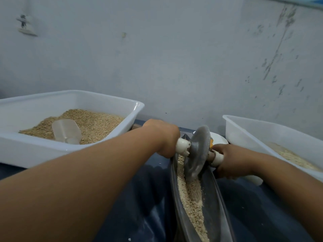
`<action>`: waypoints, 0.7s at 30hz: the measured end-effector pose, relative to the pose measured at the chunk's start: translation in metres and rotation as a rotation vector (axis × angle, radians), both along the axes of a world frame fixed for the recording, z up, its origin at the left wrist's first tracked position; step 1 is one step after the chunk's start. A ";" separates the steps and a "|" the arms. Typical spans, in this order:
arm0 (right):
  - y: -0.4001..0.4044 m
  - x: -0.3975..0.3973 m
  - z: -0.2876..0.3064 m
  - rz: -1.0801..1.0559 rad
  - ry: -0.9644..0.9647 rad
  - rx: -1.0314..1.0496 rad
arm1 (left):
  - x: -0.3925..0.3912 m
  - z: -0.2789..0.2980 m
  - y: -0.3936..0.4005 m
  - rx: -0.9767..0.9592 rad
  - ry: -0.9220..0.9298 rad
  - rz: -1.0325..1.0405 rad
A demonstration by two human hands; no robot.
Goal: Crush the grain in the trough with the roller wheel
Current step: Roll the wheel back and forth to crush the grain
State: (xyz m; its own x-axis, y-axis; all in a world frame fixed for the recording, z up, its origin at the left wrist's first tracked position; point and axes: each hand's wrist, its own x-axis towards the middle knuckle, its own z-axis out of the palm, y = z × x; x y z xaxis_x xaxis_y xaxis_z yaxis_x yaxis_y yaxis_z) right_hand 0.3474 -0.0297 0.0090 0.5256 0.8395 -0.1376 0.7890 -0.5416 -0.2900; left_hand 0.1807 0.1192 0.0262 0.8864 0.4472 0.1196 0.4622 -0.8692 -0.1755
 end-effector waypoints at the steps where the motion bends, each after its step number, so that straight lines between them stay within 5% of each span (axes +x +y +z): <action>1: 0.000 0.000 0.000 0.002 -0.001 -0.011 | 0.001 0.000 0.002 -0.014 -0.006 -0.004; 7: 0.018 -0.002 0.007 0.103 -0.553 -0.116 | -0.011 -0.024 0.016 -0.168 -0.078 0.006; 21: -0.026 -0.039 -0.007 0.055 -0.586 -0.025 | -0.045 -0.024 -0.023 -0.069 -0.110 0.009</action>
